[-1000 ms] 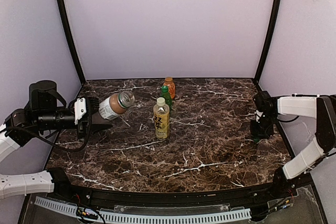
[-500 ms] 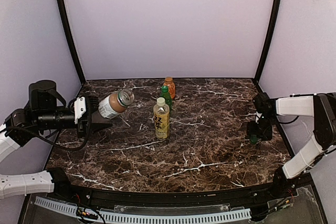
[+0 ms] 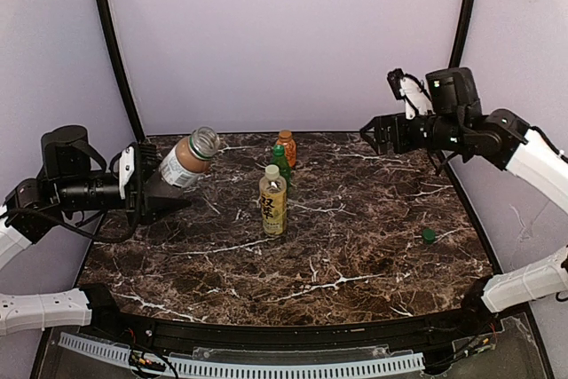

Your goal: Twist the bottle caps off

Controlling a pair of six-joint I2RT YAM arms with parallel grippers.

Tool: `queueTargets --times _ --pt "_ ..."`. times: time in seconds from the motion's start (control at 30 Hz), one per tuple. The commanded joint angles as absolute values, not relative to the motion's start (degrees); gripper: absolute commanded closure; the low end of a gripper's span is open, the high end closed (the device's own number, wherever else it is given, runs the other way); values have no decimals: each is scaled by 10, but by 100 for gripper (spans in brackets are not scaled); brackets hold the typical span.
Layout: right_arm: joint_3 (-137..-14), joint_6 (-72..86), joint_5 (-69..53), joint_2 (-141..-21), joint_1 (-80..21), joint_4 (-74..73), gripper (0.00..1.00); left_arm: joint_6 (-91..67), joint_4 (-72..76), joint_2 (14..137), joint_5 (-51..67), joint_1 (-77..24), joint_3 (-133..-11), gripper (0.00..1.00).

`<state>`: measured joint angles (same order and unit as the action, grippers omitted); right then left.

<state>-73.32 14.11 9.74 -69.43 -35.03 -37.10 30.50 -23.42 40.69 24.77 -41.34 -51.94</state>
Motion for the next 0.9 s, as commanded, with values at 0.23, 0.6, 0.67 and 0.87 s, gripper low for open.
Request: queueTargets --times 0.23,0.6,0.67,0.87 --pt "-803 -56 -261 -767 -627 173 2 131 -114 423 462 -398 -550 98" --pt "-1048 -49 -357 -985 -697 173 14 86 -58 435 505 -398 -545 98" --pt "-1054 -34 -363 -997 -698 181 20 83 -54 434 507 -398 -542 98" --pt "-1085 -6 -381 -1024 -701 171 32 84 -52 432 505 -398 -539 98"
